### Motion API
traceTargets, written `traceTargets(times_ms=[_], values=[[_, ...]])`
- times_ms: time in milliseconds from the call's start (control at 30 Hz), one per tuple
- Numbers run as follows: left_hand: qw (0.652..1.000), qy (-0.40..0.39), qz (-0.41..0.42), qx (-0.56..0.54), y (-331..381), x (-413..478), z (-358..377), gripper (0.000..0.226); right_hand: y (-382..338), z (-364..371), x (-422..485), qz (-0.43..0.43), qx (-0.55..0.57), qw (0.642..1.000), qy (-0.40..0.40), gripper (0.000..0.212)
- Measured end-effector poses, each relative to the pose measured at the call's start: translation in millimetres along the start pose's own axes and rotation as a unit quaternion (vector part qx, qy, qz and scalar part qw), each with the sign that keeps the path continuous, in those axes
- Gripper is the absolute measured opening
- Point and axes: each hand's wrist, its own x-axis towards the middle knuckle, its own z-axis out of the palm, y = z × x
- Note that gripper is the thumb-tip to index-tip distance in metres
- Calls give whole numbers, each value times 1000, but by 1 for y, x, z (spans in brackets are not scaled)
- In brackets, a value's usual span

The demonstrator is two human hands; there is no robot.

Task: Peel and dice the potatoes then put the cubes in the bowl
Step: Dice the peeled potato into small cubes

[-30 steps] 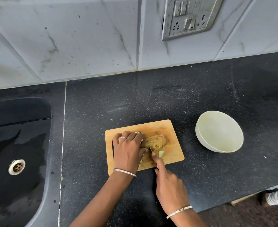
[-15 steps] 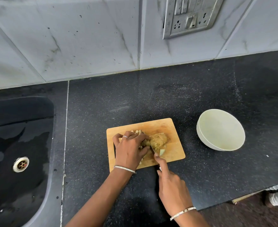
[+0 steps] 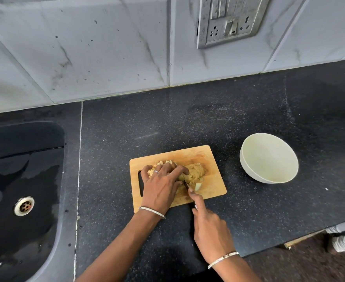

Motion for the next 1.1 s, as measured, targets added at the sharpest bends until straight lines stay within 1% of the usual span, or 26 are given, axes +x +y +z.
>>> traceTargets(times_ms=[200,333,600,867,1100], values=[[1000,0,10,-1,-3,-2,2,29,-2,0,0,-6,-5,1000,9,46],[1000,-2,9,-14,-4,-2,3,22,-2,-1,0,-3,-5,1000,11,47],[1000,14,-1,-16,-3,1,4,18,-2,-2,-1,-6,2,1000,10,45],[1000,5,-1,-12,-4,1,6,13,5,-1,-13,-6,14,1000,-3,53],[1000,-21,3,-19,-5,1,3,19,3,-7,-20,12,19,1000,-6,50]])
